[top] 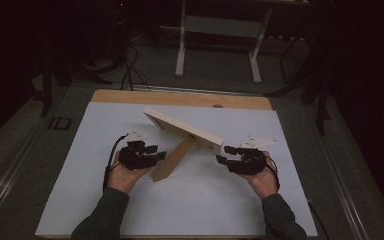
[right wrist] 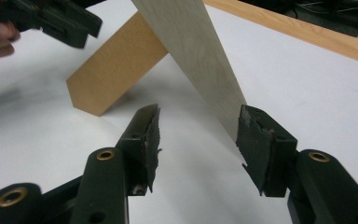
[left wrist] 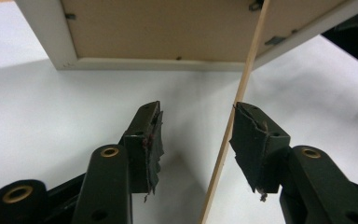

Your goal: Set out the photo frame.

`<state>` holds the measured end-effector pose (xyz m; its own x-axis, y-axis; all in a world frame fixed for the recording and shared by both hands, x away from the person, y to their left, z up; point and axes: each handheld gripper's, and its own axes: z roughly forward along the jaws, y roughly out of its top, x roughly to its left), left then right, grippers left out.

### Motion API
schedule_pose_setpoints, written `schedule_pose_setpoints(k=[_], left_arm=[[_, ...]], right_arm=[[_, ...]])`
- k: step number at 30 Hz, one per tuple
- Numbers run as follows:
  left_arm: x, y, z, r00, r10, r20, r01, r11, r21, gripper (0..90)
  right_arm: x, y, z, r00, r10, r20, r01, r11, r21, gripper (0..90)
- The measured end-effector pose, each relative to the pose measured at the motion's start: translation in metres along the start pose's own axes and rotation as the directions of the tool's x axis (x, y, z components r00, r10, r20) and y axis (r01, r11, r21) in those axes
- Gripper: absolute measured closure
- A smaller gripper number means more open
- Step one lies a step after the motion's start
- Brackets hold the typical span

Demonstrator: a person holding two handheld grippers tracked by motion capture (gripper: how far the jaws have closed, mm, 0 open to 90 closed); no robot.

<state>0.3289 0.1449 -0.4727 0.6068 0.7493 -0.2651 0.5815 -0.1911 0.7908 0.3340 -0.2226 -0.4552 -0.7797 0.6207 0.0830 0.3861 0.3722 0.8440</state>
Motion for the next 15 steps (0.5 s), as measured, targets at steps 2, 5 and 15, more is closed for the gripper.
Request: schedule_pose_setpoints(k=[2,5,15], left_arm=[[0.002,0.001,-0.002,1.0,-0.006,0.0,0.006,1.0,-0.006,55.0],[0.003,0.005,-0.004,0.9999,-0.003,-0.014,0.002,0.9999,-0.013,55.3],[0.004,0.022,-0.003,0.9994,0.018,-0.031,-0.018,0.9997,-0.015,59.4]], right_arm=[[-0.001,-0.001,-0.001,1.0,0.007,0.004,-0.007,1.0,0.002,48.3],[-0.004,-0.003,-0.002,0.9998,0.018,0.006,-0.019,1.0,0.009,45.4],[-0.015,-0.009,-0.005,0.9975,0.046,0.054,-0.047,0.999,0.026,43.6]])
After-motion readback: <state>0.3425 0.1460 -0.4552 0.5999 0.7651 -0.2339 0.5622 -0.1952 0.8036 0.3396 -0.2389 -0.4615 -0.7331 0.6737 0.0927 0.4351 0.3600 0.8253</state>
